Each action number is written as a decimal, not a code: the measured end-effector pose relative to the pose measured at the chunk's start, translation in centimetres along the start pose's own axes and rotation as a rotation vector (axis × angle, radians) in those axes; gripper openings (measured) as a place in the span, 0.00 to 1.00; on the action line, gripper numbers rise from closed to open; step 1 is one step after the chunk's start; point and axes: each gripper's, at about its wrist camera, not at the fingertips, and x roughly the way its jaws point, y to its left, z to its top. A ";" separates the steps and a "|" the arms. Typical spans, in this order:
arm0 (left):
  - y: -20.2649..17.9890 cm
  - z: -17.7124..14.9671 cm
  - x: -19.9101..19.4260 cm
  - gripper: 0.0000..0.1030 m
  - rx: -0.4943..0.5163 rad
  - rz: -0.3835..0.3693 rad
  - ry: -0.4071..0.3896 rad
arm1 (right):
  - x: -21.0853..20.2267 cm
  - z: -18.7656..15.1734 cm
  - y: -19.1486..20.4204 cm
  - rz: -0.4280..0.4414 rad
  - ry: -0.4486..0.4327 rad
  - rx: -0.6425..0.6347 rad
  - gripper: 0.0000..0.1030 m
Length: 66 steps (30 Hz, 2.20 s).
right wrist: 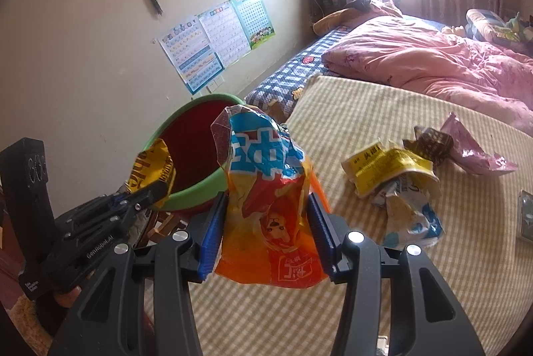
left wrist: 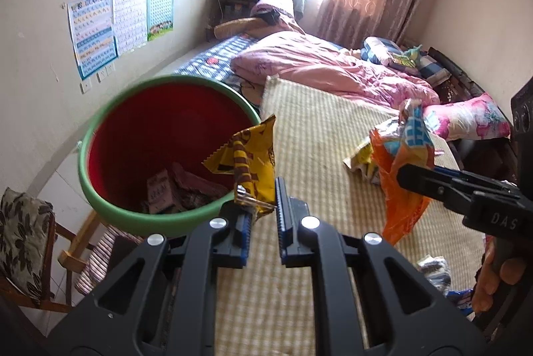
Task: Collect trash
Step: 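Carry the gold wrapper and orange chip bag with both tools into the bucket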
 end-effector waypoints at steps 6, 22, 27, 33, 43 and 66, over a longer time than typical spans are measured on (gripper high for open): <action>2.1 1.1 -0.3 0.12 -0.004 0.013 -0.024 | 0.6 0.7 1.1 -0.001 -0.015 -0.006 0.46; 6.7 1.7 0.1 0.12 -0.030 0.035 -0.018 | 3.4 1.6 4.4 0.005 -0.004 -0.022 0.46; 7.6 2.0 0.1 0.12 -0.029 0.030 -0.022 | 4.2 1.8 5.5 0.006 -0.001 -0.030 0.46; 8.1 2.3 0.0 0.12 -0.027 0.028 -0.033 | 5.0 2.2 6.5 0.002 -0.002 -0.045 0.47; 9.1 3.3 0.9 0.12 -0.027 0.047 -0.036 | 7.0 4.0 7.6 0.008 -0.011 -0.069 0.47; 10.5 5.2 4.1 0.12 -0.038 0.078 -0.006 | 10.7 6.3 8.7 0.014 0.001 -0.098 0.48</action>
